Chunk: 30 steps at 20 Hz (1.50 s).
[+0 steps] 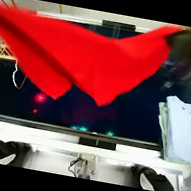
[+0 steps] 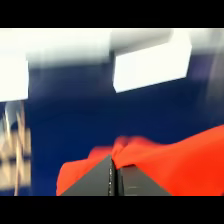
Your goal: Fold the shirts.
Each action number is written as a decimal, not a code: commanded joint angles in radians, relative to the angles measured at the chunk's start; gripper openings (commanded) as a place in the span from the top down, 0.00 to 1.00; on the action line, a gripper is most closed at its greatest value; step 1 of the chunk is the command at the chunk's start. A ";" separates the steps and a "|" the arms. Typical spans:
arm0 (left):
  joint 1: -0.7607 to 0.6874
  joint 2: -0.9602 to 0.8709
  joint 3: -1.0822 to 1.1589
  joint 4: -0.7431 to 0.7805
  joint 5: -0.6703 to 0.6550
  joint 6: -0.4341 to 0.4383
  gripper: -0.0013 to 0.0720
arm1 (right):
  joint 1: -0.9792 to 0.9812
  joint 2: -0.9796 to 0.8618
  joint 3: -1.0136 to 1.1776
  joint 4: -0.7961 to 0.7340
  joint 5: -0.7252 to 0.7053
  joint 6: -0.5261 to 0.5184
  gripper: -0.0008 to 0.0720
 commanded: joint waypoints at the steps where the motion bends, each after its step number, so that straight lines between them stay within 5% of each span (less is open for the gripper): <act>1: 0.006 0.052 0.112 0.016 0.232 0.023 0.94 | 0.000 0.183 0.034 -0.041 -0.028 0.089 0.90; 6: 0.006 0.055 -0.059 0.029 0.465 0.024 0.94 | 0.000 0.230 0.034 -0.189 0.137 0.206 0.90; 11: 0.006 0.020 -0.068 0.029 0.449 0.042 0.94 | 0.000 0.232 0.085 -0.294 -0.189 0.195 0.90; 16: 0.006 0.061 -0.068 0.031 0.158 0.087 0.94 | 0.000 0.232 0.130 -0.337 -0.407 0.194 0.90; 22: 0.006 0.068 -0.097 0.031 -0.183 0.087 0.94 | 0.000 0.232 0.130 -0.377 -0.274 0.192 0.90; 30: 0.006 0.055 -0.300 0.029 -0.113 0.087 0.94 | 0.000 0.211 0.130 -0.642 -0.208 0.182 0.90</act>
